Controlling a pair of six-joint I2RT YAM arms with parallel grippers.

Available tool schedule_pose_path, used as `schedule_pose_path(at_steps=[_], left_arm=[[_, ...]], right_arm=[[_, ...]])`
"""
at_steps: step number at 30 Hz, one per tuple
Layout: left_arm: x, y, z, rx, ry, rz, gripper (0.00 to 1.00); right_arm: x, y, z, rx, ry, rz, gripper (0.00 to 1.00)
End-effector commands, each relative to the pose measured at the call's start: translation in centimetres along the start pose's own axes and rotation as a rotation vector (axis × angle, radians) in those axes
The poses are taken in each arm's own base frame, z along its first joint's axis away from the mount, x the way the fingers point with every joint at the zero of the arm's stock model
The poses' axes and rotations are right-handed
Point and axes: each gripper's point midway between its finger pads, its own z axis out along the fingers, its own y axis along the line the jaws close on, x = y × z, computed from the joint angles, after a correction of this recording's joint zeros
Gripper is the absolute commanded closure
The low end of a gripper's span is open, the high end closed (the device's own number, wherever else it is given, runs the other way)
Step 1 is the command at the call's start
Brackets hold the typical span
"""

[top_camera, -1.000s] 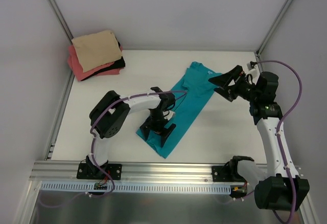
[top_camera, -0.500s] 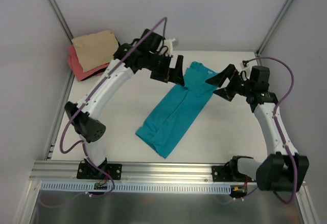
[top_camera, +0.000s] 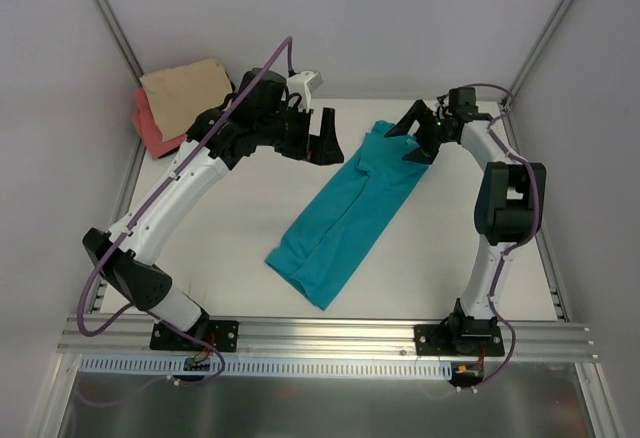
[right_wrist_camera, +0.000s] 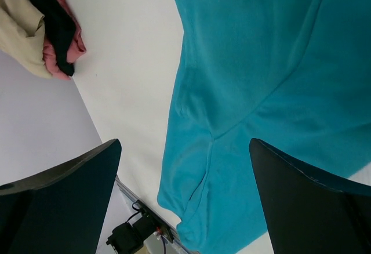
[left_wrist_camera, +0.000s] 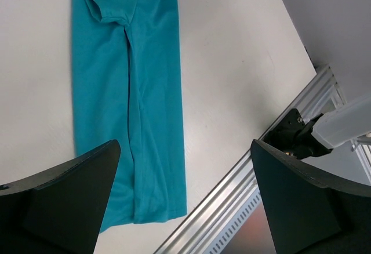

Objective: Fold and stack the t-shirts
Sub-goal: Rotate the tshirt 90 degrees

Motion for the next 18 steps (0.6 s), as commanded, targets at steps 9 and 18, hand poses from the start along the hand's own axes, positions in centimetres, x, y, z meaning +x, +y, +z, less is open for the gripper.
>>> schedule_pose_path(at_steps=[9, 18], left_arm=[[-4.3, 0.8, 1.2, 0.064, -0.040, 0.049, 0.01], [-5.3, 2.3, 2.0, 0.087, -0.025, -0.022, 0.01]], right_arm=[[-2.0, -2.9, 5.5, 0.186, 0.013, 0.032, 0.01], [-3.2, -5.4, 8.1, 0.278, 0.010, 0.078, 0.00]])
